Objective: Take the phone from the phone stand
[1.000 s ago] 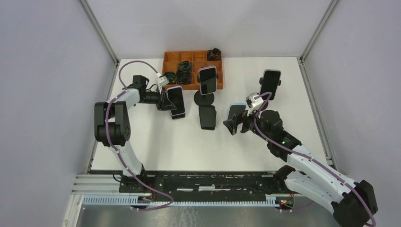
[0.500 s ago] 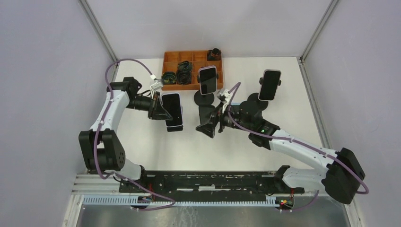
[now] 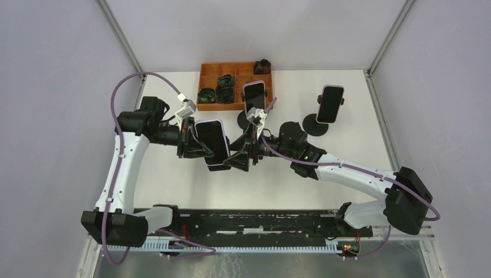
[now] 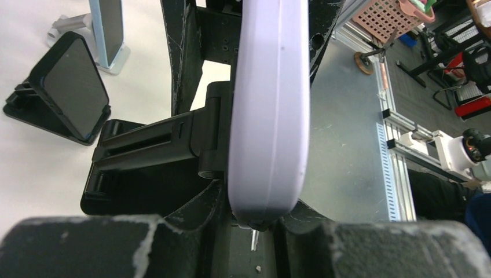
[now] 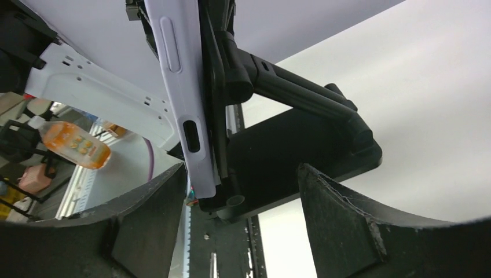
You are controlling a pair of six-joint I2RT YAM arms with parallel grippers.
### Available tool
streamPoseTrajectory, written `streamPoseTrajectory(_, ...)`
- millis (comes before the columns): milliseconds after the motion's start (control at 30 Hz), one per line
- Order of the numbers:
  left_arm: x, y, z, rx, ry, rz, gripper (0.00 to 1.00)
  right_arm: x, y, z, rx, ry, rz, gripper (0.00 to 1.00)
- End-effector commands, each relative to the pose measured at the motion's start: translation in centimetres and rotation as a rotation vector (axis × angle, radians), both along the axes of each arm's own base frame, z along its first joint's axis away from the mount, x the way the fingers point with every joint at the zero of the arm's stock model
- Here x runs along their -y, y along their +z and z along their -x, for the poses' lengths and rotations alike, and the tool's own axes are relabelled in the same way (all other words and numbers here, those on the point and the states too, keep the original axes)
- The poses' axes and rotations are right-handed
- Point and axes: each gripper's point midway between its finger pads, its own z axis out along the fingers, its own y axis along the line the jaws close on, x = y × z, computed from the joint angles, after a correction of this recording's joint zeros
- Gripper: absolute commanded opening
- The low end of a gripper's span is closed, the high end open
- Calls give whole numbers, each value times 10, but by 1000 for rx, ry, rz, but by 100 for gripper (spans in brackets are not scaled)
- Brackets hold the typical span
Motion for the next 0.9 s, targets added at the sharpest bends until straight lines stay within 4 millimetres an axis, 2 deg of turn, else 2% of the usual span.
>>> streamPoseTrajectory(0, 7, 36, 18, -28, -18, 111, 2, -8, 47, 14, 53, 72, -126, 75)
streamPoseTrajectory(267, 8, 39, 30, -22, -23, 113, 2, -11, 59, 24, 51, 112, -180, 63)
streamPoseTrajectory(467, 8, 40, 38, -1, -28, 105, 2, -14, 75, 31, 32, 159, -245, 45)
streamPoseTrajectory(633, 8, 42, 42, 2, -33, 111, 2, -17, 82, 41, 15, 200, -284, 34)
streamPoseTrajectory(733, 8, 42, 42, 5, -30, 103, 3, -17, 84, 49, 0, 227, -303, 22)
streamPoseTrajectory(767, 8, 42, 42, 8, -28, 99, 6, -15, 86, 51, -6, 233, -318, 15)
streamPoseTrajectory(800, 7, 42, 42, 8, -27, 96, 15, -13, 89, 54, -7, 242, -338, 9)
streamPoseTrajectory(867, 7, 44, 42, 16, -26, 94, 45, -8, 92, 58, -18, 251, -364, 0)
